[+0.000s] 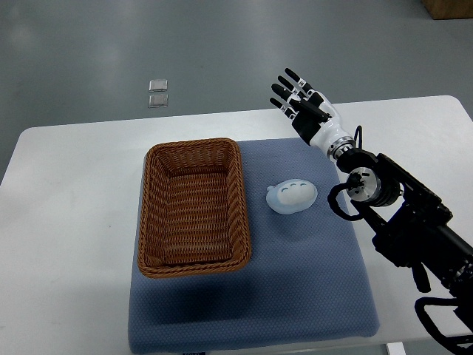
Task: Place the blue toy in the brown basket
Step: 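Move the right hand over the pale egg-shaped toy beside the basket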
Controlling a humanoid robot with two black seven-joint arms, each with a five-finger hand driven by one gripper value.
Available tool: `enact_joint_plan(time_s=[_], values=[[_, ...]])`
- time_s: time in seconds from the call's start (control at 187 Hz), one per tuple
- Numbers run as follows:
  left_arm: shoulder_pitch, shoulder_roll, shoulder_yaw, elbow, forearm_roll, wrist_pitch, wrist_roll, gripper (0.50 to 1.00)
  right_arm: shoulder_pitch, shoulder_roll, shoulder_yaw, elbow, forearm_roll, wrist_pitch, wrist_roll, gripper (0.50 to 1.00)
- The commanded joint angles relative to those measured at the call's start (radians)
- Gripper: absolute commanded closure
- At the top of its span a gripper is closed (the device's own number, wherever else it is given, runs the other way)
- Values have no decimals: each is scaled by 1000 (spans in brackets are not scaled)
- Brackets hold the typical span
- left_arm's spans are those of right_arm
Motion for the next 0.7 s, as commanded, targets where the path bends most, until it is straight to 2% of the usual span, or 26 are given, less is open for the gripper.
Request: enact_joint_plan(time_s=[0.0,0.213,0.352,0.518,0.694], values=[[0,0,0,-4,0,0,0,500,3,-1,0,1,-2,0,0,595],[0,0,0,-4,0,0,0,500,18,-12,-45,5,-5,2,-5,597],[0,0,-2,-4,0,0,0,500,58,-42,-114,15,-14,40,-19,597],[0,0,0,1,0,0,0,500,162,-210,-322,60,-97,92,-58,597],[0,0,-2,-1,0,-1,0,500,402,-429,-704,163,-231,129,-89,597]])
